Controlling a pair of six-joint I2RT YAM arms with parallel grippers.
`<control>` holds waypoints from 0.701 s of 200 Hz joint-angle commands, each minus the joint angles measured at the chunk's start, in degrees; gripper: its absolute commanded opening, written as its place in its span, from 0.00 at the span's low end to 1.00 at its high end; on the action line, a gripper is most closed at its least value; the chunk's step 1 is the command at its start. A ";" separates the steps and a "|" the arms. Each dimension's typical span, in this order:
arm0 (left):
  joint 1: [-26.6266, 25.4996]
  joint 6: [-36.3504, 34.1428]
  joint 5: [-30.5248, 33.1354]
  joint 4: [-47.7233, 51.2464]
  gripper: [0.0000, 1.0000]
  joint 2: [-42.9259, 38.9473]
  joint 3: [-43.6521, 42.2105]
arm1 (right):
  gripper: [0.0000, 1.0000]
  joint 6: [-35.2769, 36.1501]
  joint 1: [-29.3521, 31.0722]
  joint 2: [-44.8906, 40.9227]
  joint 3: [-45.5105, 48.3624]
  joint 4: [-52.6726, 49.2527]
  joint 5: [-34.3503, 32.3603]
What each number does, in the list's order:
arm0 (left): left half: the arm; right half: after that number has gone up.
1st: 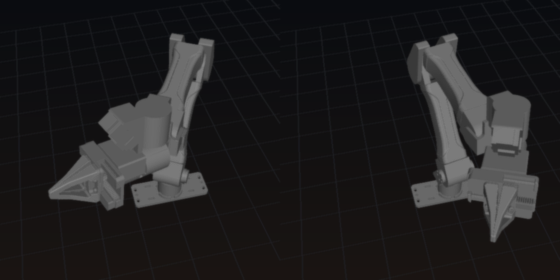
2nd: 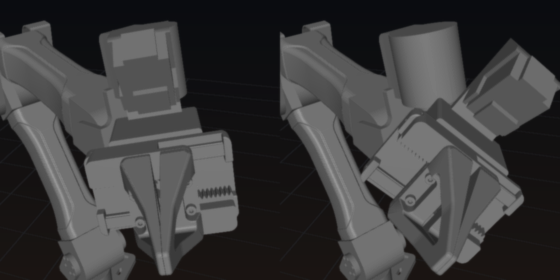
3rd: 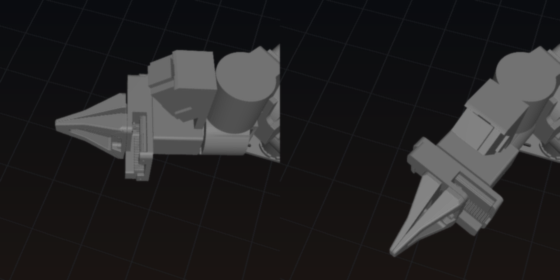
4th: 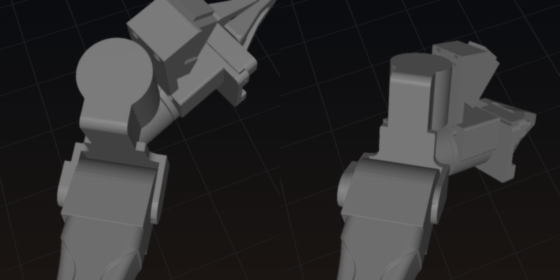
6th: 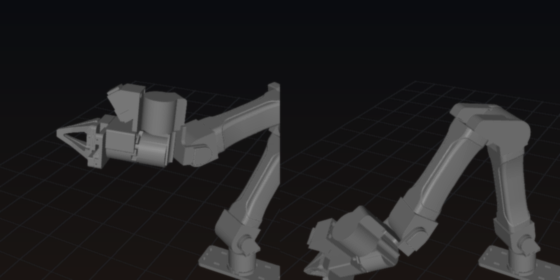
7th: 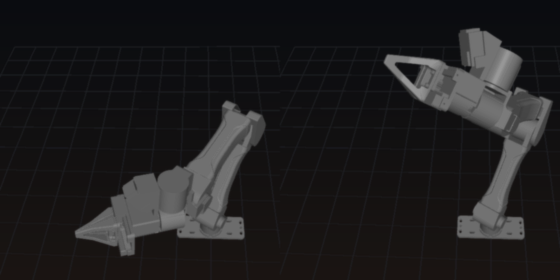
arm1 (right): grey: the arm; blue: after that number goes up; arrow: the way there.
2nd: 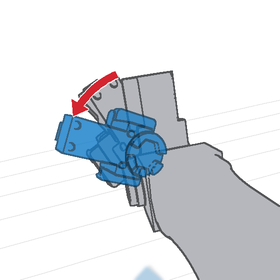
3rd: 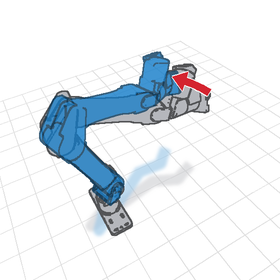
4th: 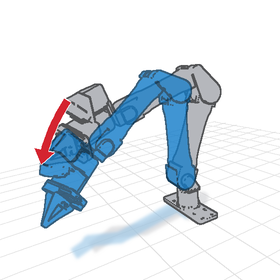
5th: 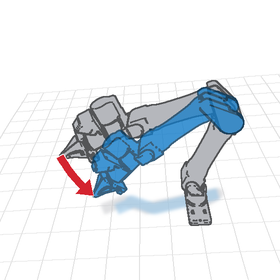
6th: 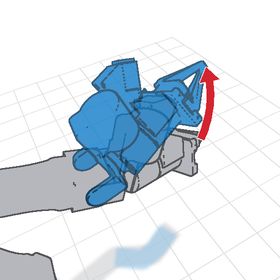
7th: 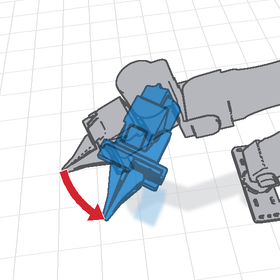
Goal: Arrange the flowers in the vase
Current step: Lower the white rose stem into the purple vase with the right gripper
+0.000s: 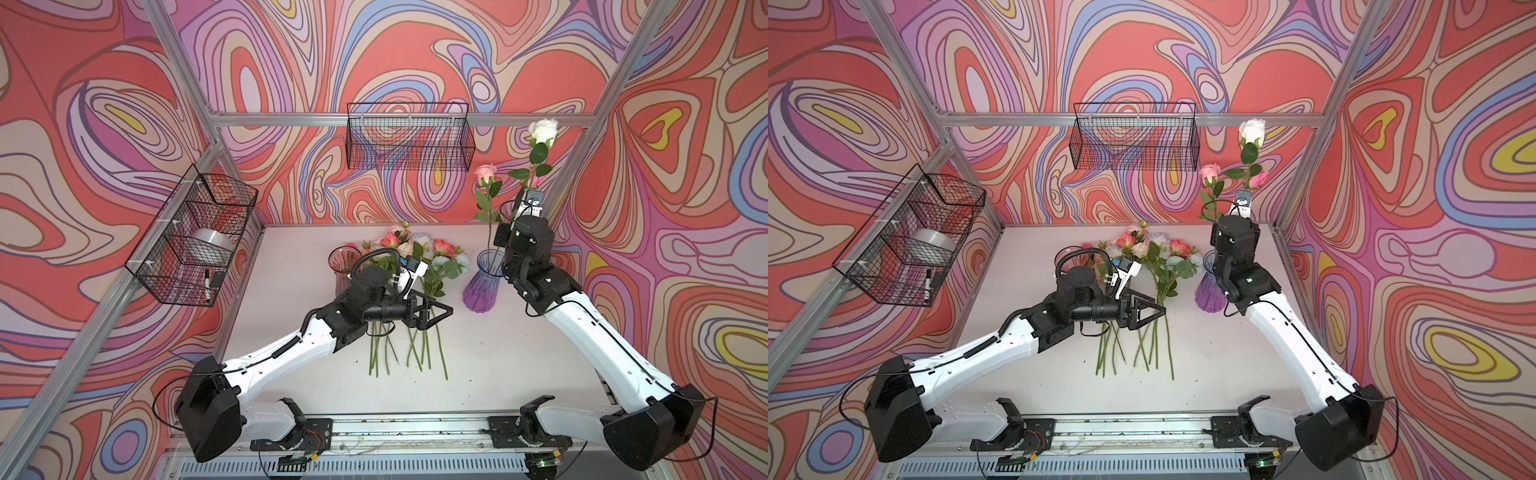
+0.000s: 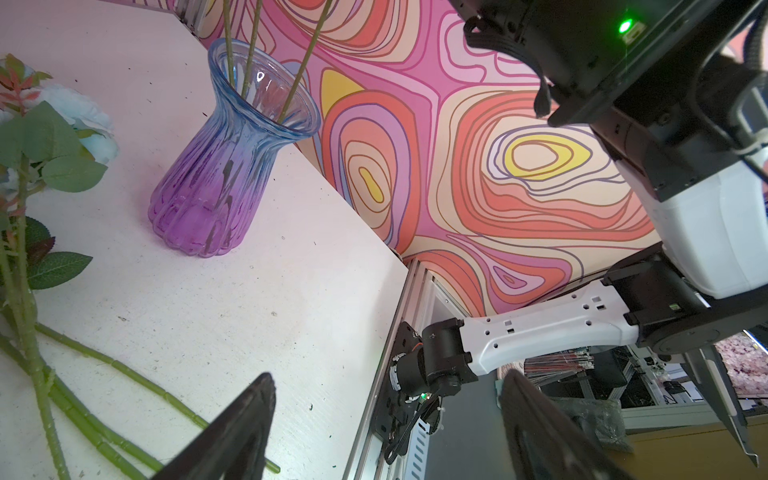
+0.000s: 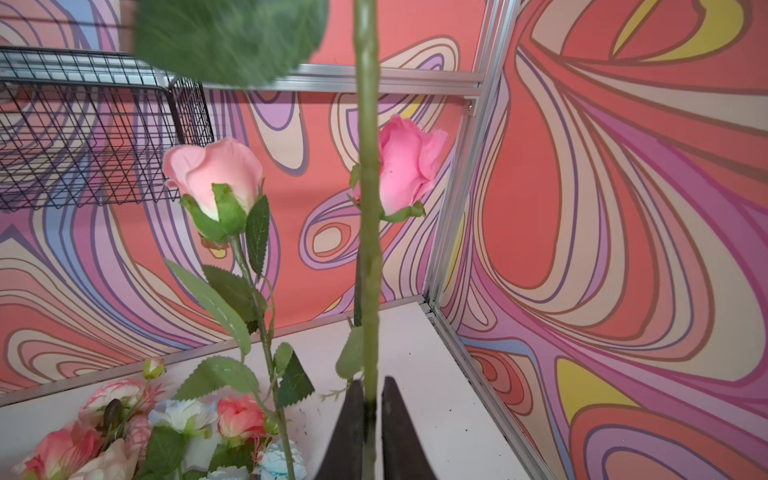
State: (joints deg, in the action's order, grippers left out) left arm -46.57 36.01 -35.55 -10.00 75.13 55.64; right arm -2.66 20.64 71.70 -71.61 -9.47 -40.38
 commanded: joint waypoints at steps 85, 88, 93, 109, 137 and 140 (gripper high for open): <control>-0.37 -5.07 5.04 5.31 0.87 -1.39 2.62 | 0.21 -9.55 -0.17 -8.07 2.02 -11.02 8.78; -0.37 -5.35 5.60 5.59 0.87 -1.47 2.59 | 0.21 -9.70 -0.17 -8.07 1.68 -11.40 9.09; -0.36 -5.63 6.59 6.16 0.87 -1.55 2.72 | 0.22 -9.82 -0.17 -7.85 1.01 -12.32 9.46; -0.23 -6.71 8.89 8.19 0.88 -1.40 3.38 | 0.22 -10.27 -0.19 -6.40 -1.56 -15.69 9.82; -0.23 -8.17 11.64 11.45 0.88 -0.54 4.75 | 0.25 -10.87 -0.17 -5.56 -4.56 -16.89 10.07; -0.22 -8.29 11.69 11.65 0.88 -0.52 4.84 | 0.25 -10.91 -0.17 -5.57 -4.80 -16.96 10.28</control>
State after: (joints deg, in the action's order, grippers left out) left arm -46.57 30.59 -27.55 -2.37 74.98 57.78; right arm -12.10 20.64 65.65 -73.30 -23.27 -31.79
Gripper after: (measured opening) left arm 0.878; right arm 0.243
